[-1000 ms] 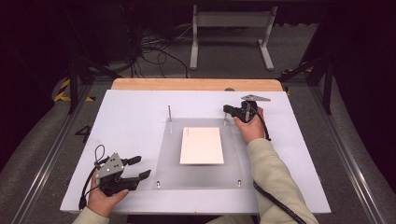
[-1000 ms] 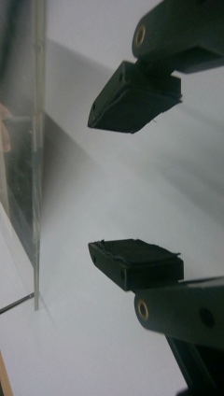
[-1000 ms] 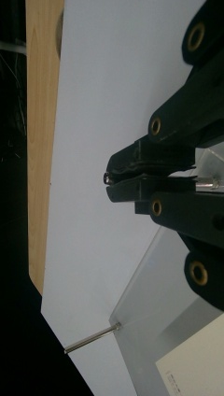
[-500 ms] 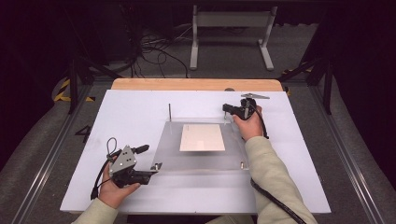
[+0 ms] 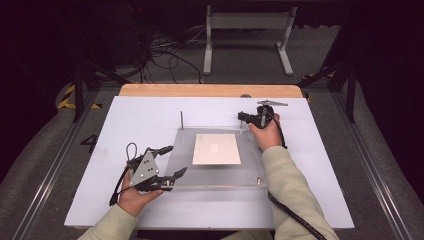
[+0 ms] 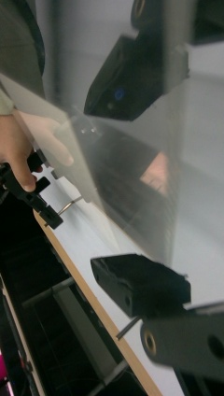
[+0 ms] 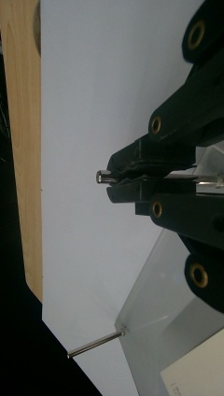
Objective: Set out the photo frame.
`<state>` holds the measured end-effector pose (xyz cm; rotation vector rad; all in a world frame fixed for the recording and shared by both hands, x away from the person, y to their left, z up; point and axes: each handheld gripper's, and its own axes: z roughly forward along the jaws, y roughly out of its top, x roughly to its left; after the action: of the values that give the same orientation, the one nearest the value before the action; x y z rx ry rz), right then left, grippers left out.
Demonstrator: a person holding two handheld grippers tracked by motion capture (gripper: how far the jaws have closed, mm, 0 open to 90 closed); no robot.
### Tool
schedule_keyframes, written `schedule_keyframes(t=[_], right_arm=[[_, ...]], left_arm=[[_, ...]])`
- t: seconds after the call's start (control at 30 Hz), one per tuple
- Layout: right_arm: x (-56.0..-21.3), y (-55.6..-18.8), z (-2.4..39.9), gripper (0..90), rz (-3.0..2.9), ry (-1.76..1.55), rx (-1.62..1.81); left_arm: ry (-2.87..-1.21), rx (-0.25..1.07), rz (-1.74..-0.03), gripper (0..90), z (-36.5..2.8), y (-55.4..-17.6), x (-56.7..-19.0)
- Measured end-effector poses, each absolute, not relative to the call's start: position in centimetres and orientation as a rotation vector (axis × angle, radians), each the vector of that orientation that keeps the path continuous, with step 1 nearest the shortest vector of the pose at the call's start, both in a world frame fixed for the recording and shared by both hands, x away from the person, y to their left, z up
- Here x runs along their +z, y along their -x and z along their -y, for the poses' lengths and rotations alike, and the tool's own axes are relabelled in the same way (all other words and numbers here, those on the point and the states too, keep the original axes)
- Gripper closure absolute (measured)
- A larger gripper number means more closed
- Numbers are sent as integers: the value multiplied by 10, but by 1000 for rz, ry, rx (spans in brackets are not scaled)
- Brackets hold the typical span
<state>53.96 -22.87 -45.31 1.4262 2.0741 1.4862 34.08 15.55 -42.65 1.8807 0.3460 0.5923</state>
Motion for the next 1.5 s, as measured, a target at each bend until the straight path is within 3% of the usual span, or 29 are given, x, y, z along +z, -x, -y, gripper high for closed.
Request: schedule_keyframes(t=[0.07,0.1,0.2,0.4,0.57,0.63,1.13,1.5], right_arm=[[-455,-539,227,839,-2087,-1421,1470],[-458,-540,224,841,-2127,-1410,1423],[-458,-539,221,841,-2109,-1417,1410],[-454,-537,221,817,-2119,-1367,1378],[-447,-529,236,649,-2038,-1313,1445],[-442,-520,245,628,-2035,-1244,1460],[-405,-429,296,608,-2038,-907,1523],[-393,-382,300,569,-2113,-615,1466]], left_arm=[[-1906,556,-312,448,-152,-341,-429],[-1910,551,-312,496,-151,-341,-429],[-1914,567,-303,536,-152,-341,-428],[-1924,567,-286,557,-152,-342,-426],[-1917,550,-287,564,-151,-344,-422],[-1917,547,-283,566,-150,-345,-420],[-1888,521,-276,592,-146,-352,-406],[-1858,549,-282,589,-148,-358,-393]])
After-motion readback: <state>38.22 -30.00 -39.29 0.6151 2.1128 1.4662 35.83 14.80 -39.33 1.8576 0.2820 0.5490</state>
